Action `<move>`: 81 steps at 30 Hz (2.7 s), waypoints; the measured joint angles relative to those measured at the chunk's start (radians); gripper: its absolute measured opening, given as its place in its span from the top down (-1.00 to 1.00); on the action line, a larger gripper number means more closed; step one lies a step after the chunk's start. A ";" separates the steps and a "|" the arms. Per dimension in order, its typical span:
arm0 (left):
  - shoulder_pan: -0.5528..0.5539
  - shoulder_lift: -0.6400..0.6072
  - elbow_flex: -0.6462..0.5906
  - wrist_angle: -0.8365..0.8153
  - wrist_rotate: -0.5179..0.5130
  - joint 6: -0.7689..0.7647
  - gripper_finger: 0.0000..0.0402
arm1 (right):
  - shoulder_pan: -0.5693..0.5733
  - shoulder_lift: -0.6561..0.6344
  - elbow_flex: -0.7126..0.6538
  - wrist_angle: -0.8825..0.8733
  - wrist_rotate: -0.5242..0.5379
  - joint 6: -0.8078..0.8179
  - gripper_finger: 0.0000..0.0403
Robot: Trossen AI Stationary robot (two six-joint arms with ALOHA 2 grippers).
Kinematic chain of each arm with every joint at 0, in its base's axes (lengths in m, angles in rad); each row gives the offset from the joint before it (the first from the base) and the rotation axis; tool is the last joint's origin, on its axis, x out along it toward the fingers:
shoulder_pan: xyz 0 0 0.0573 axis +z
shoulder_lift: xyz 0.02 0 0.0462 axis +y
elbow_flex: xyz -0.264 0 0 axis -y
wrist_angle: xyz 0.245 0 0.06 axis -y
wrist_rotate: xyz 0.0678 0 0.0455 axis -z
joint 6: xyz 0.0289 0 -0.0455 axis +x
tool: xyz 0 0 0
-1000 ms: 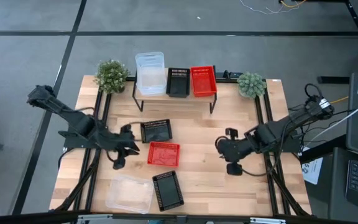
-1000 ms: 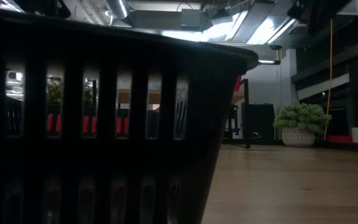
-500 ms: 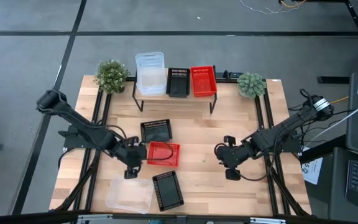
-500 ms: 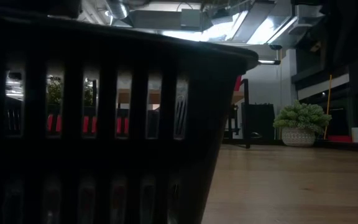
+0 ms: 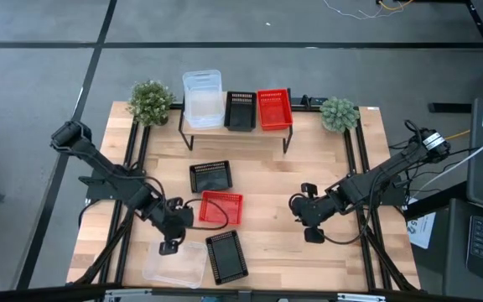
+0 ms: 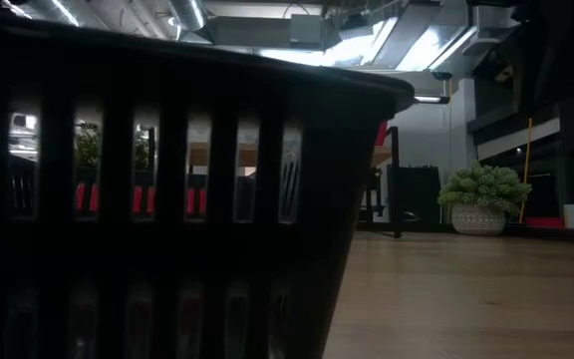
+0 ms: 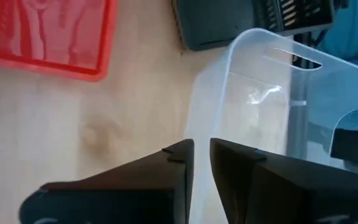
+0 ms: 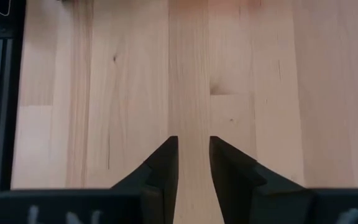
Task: Stack baskets on shelf by color
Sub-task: Adjust the transparent bin on the table, then stack the top black bin on top of the black bin on the shelf
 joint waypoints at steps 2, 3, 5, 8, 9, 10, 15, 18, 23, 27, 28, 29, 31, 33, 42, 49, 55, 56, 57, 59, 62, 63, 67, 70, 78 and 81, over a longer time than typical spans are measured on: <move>-0.018 0.014 0.000 0.002 0.020 -0.041 0.80 | 0.000 0.000 0.000 0.000 0.000 0.000 0.55; -0.028 0.023 0.000 0.006 0.046 -0.060 0.82 | 0.000 0.000 0.000 0.000 0.000 0.001 0.55; -0.051 0.039 0.000 0.012 0.080 -0.099 0.85 | 0.000 0.000 0.000 0.000 0.000 0.000 0.55; -0.098 0.062 0.000 0.036 0.093 -0.137 0.93 | 0.000 0.000 0.000 0.000 0.001 -0.002 0.55; -0.113 0.072 0.000 0.051 0.093 -0.151 0.96 | 0.000 0.000 0.000 0.000 0.006 -0.002 0.55; -0.124 0.087 0.000 0.067 0.092 -0.162 0.98 | 0.000 0.000 0.000 0.000 0.012 -0.002 0.55; -0.131 0.222 0.001 0.074 0.070 -0.184 1.00 | 0.000 0.000 0.000 0.000 0.054 -0.003 0.55; -0.101 0.302 0.009 0.089 0.063 -0.180 1.00 | 0.000 0.000 0.000 0.000 0.060 -0.005 0.55; -0.051 0.355 0.054 0.080 -0.073 -0.131 1.00 | 0.000 0.000 0.000 -0.003 0.060 -0.006 0.55; -0.016 0.353 0.080 0.018 -0.186 -0.079 1.00 | 0.000 0.000 0.000 -0.006 0.060 -0.005 0.55; -0.009 0.353 0.089 -0.017 -0.220 -0.074 1.00 | 0.000 0.000 0.000 -0.006 0.060 -0.005 0.55; -0.004 0.352 0.096 -0.061 -0.254 -0.073 1.00 | 0.000 0.000 0.000 -0.006 0.060 -0.004 0.55; 0.003 0.352 0.109 -0.173 -0.314 -0.077 1.00 | 0.000 0.000 0.000 -0.006 0.060 -0.003 0.55; 0.011 0.352 0.113 -0.272 -0.346 -0.082 1.00 | 0.000 0.000 0.000 -0.006 0.060 -0.003 0.55; 0.054 0.336 0.113 -0.517 -0.598 -0.039 1.00 | 0.000 0.000 0.000 -0.005 0.060 0.001 0.55; 0.040 0.327 0.197 -0.680 -0.635 -0.078 1.00 | 0.000 0.000 0.000 0.011 0.066 -0.004 0.55; -0.072 0.194 0.283 -0.766 -0.623 -0.078 1.00 | -0.021 0.000 0.000 0.111 0.303 -0.056 0.55; -0.091 0.150 0.277 -0.767 -0.621 -0.080 1.00 | -0.033 0.000 0.000 0.141 0.315 -0.079 0.55; -0.111 0.104 0.264 -0.763 -0.623 -0.093 1.00 | -0.046 0.000 0.000 0.174 0.319 -0.094 0.55; -0.147 0.016 0.225 -0.747 -0.622 -0.130 1.00 | -0.082 0.001 0.000 0.244 0.311 -0.124 0.55; -0.176 -0.105 0.161 -0.703 -0.650 -0.156 1.00 | -0.143 0.015 0.001 0.341 0.285 -0.209 0.55; -0.179 -0.140 0.134 -0.683 -0.666 -0.156 1.00 | -0.165 0.026 0.001 0.375 0.269 -0.244 0.55; -0.184 -0.258 0.032 -0.601 -0.746 -0.154 1.00 | -0.247 0.113 0.044 0.484 0.169 -0.361 0.55; -0.184 -0.314 -0.017 -0.563 -0.793 -0.152 1.00 | -0.301 0.227 0.144 0.494 0.141 -0.432 0.55; -0.184 -0.367 -0.075 -0.560 -0.823 -0.172 1.00 | -0.423 0.594 0.528 0.290 0.121 -0.574 0.55; -0.184 -0.374 -0.101 -0.559 -0.824 -0.214 1.00 | -0.460 0.692 0.641 0.241 0.120 -0.575 0.55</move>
